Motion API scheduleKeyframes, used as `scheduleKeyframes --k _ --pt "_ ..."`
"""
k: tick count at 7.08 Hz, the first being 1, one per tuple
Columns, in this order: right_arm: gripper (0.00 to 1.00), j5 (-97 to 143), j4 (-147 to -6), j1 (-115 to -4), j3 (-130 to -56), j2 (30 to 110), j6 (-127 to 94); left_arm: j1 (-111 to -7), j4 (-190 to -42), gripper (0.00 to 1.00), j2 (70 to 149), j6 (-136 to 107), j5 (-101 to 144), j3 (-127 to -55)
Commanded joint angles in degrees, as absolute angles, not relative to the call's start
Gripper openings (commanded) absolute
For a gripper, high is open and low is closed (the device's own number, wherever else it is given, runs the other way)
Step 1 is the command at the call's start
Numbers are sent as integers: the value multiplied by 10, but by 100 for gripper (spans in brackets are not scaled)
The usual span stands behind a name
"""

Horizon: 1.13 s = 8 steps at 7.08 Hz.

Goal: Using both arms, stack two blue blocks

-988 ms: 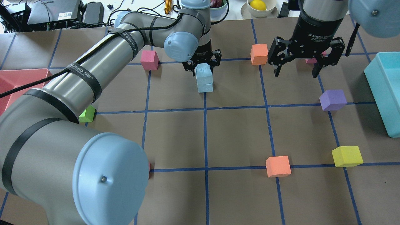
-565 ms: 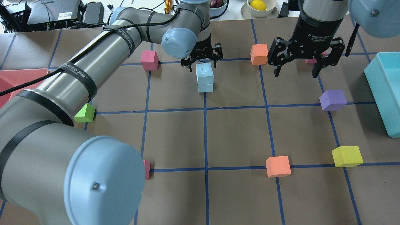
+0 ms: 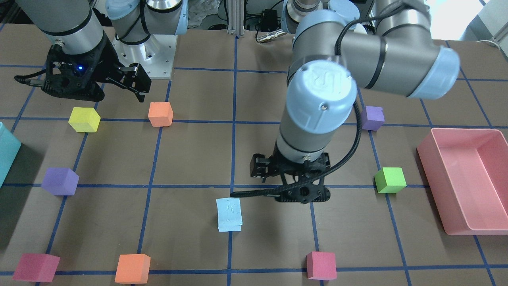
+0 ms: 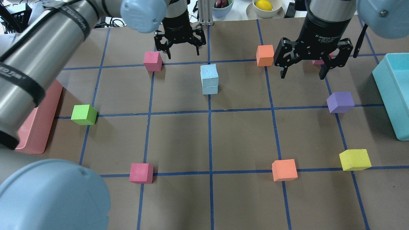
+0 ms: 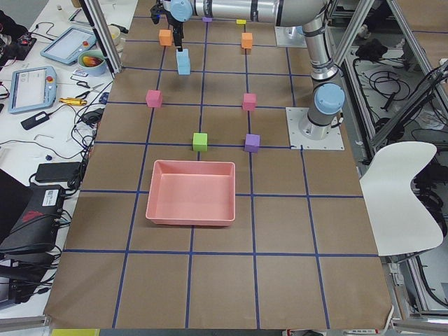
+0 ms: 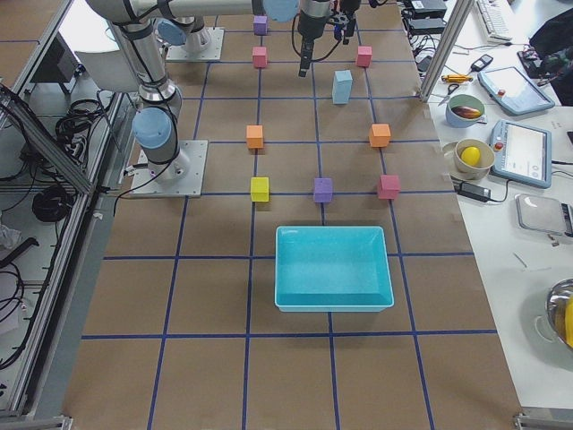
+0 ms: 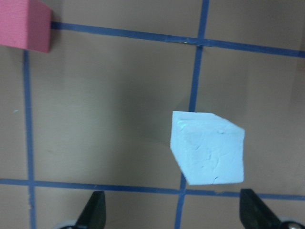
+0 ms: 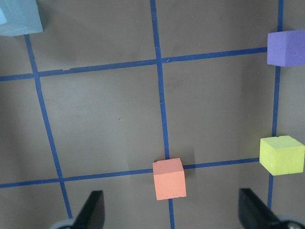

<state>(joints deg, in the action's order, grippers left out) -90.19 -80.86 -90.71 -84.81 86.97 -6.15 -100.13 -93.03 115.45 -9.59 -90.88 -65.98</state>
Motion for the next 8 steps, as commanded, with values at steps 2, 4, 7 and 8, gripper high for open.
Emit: scheduleKeyframes --k 2,4,7,8 --pt "100 -904 -816 -904 -847 869 -60 -969 -989 100 994 -9 -924 -773" --pt "100 -904 -816 -904 -847 875 -61 -969 -904 100 928 3 -924 -835" --pt "100 -904 -819 -904 -848 879 -62 -965 -845 100 926 -4 -924 -853" --pt "100 -904 -819 -904 -848 879 -62 -965 -844 100 925 -4 -919 -853"
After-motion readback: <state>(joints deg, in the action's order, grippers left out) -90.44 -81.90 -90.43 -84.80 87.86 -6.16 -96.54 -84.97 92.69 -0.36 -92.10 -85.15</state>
